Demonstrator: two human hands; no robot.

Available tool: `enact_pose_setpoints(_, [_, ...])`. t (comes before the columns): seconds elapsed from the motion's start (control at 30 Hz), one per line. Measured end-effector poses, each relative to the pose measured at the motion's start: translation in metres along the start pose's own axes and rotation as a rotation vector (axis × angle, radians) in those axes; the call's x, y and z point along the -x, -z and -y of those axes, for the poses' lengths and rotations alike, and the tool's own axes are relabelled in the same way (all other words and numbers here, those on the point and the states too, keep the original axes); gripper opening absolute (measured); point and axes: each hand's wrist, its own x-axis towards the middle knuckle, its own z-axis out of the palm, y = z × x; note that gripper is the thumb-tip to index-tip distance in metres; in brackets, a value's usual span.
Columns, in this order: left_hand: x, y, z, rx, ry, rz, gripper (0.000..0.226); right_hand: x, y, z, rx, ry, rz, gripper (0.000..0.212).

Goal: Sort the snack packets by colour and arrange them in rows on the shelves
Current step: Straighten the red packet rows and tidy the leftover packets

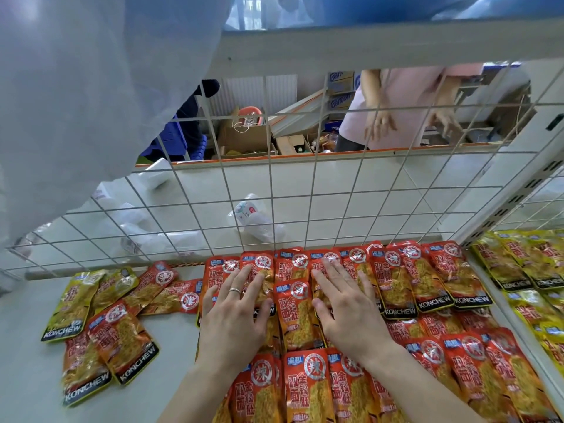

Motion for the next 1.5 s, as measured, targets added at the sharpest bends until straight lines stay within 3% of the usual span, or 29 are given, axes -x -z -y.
enact_pose_setpoints(0.37, [-0.001,0.005,0.0,-0.006,-0.001,0.038,0.059,0.001,0.003,0.001,-0.041,0.005,-0.004,0.058])
enact_pose_setpoints(0.7, [0.012,0.037,-0.013,0.058,-0.02,0.001,0.066,0.022,0.036,0.007,-0.152,0.063,-0.16,0.056])
enact_pose_setpoints(1.5, [0.067,0.112,-0.073,0.121,-0.459,-0.088,0.066,0.176,0.107,0.021,-0.04,-0.165,-0.386,0.061])
